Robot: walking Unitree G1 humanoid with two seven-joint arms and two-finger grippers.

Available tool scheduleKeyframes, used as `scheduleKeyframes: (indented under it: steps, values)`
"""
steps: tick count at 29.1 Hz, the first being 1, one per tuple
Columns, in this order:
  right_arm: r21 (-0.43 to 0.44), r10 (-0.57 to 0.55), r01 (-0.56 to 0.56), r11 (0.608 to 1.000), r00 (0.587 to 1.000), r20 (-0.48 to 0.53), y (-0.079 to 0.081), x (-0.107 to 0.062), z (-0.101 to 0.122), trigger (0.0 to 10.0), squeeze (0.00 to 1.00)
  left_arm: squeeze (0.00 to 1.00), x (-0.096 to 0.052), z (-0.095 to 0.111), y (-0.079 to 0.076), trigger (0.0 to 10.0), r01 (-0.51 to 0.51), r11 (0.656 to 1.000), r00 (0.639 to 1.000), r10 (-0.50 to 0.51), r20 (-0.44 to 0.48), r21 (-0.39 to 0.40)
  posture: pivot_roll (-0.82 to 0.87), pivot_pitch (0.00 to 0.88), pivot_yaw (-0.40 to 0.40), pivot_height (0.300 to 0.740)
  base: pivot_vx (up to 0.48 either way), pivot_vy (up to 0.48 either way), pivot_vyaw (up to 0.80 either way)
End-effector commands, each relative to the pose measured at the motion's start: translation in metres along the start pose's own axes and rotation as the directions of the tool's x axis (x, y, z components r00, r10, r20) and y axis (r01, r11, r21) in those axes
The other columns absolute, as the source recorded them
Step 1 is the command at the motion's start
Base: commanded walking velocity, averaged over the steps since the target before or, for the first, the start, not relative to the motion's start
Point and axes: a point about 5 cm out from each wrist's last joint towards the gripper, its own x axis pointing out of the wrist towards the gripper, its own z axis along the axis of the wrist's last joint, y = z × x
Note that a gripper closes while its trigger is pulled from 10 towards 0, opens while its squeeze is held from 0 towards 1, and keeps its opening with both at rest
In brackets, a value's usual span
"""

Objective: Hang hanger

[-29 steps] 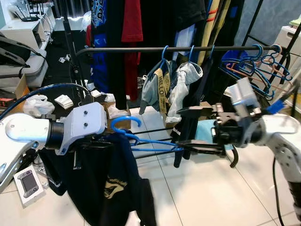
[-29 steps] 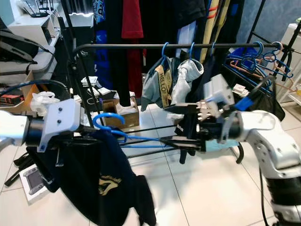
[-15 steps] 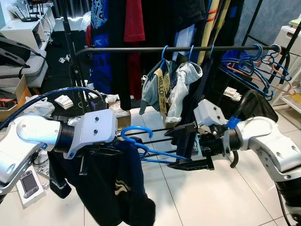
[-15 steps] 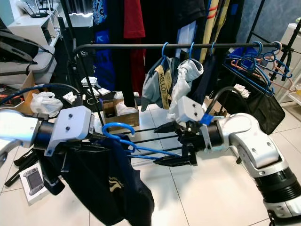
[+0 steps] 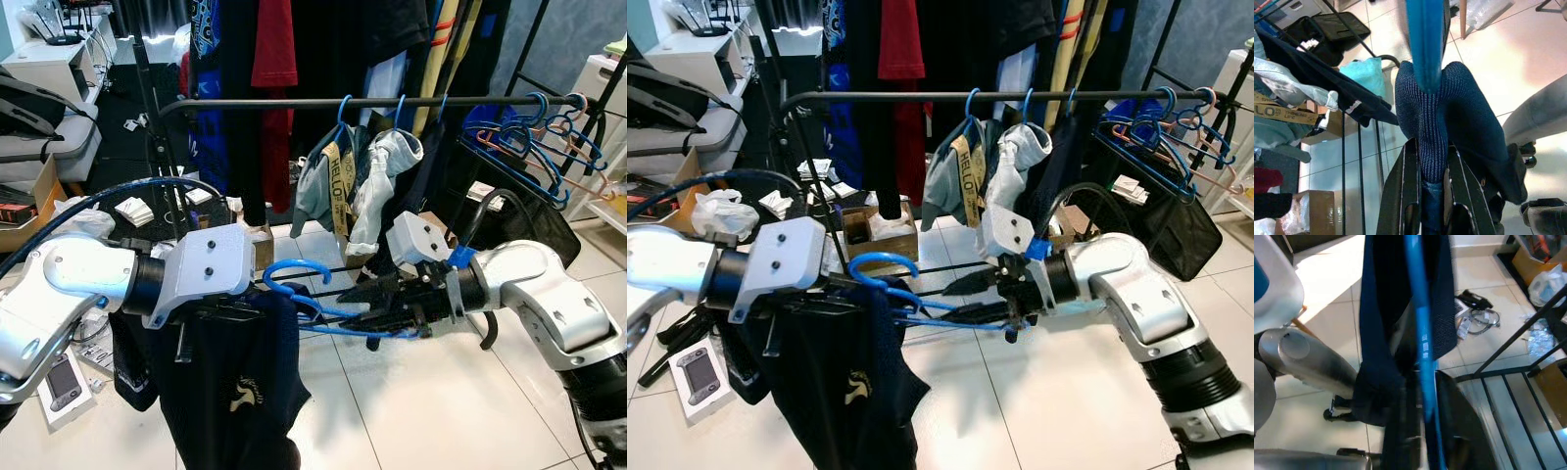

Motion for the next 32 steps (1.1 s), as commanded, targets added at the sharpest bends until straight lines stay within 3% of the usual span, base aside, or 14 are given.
scheduleKeyframes:
  steps: [1,12,13,21,27,31,32]
  values:
    - [-0.014,-0.002,0.001,1.000,1.000,-0.016,-0.002,0.002,0.000,0.0,0.00,0.00,0.004,0.012,-0.002,10.0,0.022,0.999,0.998,-0.024,0.059,0.031,0.01,0.000,-0.040,0.740,0.000,0.000,0.00]
    - [-0.037,0.003,-0.002,0.999,1.000,0.027,-0.002,0.004,0.004,0.0,0.00,0.00,0.007,0.012,0.001,10.0,0.004,0.999,0.998,-0.006,0.062,0.042,0.01,0.000,-0.039,0.740,0.000,0.000,0.00]
    - [-0.043,-0.004,0.006,0.999,0.999,0.043,-0.003,0.003,0.006,0.0,0.00,1.00,0.007,0.011,0.003,10.0,-0.004,0.999,0.998,0.001,0.069,0.035,0.01,0.000,-0.037,0.740,0.000,0.000,0.00]
    - [-0.054,-0.021,0.027,0.998,0.995,0.101,-0.005,-0.001,0.014,0.0,0.00,1.00,-0.002,0.008,0.012,10.0,-0.053,0.998,0.995,0.050,0.082,0.028,0.00,0.000,-0.033,0.740,0.000,0.000,0.00]
    - [-0.060,-0.040,0.048,0.997,0.990,0.134,-0.004,-0.015,0.020,0.0,0.00,1.00,-0.033,0.001,0.024,10.0,-0.169,0.986,0.981,0.168,0.100,0.003,0.00,0.000,-0.029,0.740,0.000,0.000,0.00]
    - [-0.060,-0.047,0.055,0.997,0.990,0.135,-0.004,-0.018,0.020,0.0,0.00,1.00,-0.039,0.000,0.026,10.0,-0.186,0.983,0.978,0.185,0.098,-0.004,0.00,0.000,-0.029,0.740,0.000,0.000,0.00]
    - [-0.059,-0.056,0.065,0.996,0.988,0.142,-0.004,-0.022,0.020,0.0,0.00,1.00,-0.048,-0.003,0.028,10.0,-0.217,0.976,0.971,0.218,0.098,-0.018,0.00,0.000,-0.030,0.740,0.000,0.000,0.00]
